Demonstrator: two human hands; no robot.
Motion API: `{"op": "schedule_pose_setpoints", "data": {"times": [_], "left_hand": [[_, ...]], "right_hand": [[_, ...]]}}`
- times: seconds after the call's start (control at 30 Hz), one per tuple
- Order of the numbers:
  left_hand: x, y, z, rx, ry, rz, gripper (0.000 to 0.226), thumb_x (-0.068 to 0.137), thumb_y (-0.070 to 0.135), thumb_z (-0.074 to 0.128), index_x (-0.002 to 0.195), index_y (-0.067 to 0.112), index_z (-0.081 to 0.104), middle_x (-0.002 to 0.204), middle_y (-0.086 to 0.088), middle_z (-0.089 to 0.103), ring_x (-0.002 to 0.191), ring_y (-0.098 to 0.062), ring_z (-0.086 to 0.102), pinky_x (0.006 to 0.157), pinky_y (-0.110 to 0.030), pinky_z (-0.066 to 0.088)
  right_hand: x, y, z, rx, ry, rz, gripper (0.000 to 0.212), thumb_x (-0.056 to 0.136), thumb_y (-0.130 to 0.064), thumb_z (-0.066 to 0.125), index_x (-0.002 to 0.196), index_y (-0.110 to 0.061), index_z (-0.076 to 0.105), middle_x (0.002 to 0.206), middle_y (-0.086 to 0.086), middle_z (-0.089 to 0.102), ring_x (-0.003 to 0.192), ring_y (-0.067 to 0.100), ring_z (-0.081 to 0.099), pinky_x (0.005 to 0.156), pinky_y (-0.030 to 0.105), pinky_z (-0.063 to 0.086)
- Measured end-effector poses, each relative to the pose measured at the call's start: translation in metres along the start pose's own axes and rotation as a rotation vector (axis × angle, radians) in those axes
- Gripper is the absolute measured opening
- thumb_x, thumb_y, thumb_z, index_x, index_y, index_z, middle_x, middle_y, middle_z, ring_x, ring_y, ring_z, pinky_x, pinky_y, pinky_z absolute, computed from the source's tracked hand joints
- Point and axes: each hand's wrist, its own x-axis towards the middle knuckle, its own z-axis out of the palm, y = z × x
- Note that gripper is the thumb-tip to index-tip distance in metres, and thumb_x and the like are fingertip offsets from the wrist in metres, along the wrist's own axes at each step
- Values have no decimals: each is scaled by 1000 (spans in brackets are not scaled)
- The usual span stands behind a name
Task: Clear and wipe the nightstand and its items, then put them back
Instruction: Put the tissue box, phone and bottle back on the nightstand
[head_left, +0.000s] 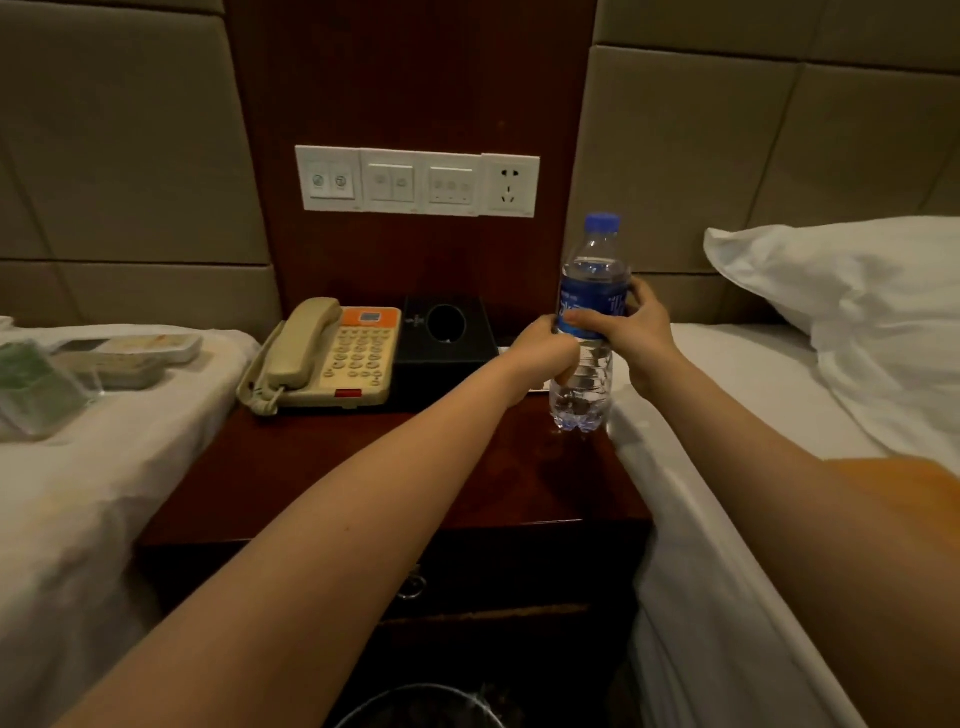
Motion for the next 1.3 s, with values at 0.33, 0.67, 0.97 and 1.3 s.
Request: {"op": "schedule_pose_setpoints", "data": {"times": [0.33, 0.67, 0.97, 1.3], "left_hand": [[6, -12, 4, -26, -7, 8, 76, 81, -11, 41, 149, 16, 19, 124, -8, 54, 98, -20, 53, 56, -20, 39], [-27, -10, -25, 15, 74, -21, 68, 88, -4, 44, 149, 15, 20, 150, -10, 30, 133, -25, 36, 94, -31, 39], [-83, -37, -97, 46, 196, -59, 59, 89, 1, 47, 145, 16, 32, 140, -11, 40, 111, -20, 44, 76, -31, 39], [-137, -73, -200, 156, 519, -132, 52, 88, 5, 50, 138, 10, 41, 137, -10, 48, 123, -24, 47, 91, -32, 45]], "right_hand": [[3, 14, 5, -69, 72, -45, 79, 70, -17, 80, 138, -14, 39, 135, 8, 51, 119, 23, 52, 99, 39, 47], [-31, 4, 20, -246, 353, 17, 86, 69, -24, 81, 140, -15, 33, 140, 12, 42, 129, 29, 41, 104, 40, 37], [-76, -22, 84, -339, 244, -106, 54, 75, -16, 74, 121, -11, 45, 123, 10, 49, 110, 25, 51, 87, 32, 44], [-115, -46, 195, -395, -164, -79, 49, 79, -16, 73, 120, -15, 46, 124, 8, 50, 108, 23, 54, 77, 31, 47]]}}
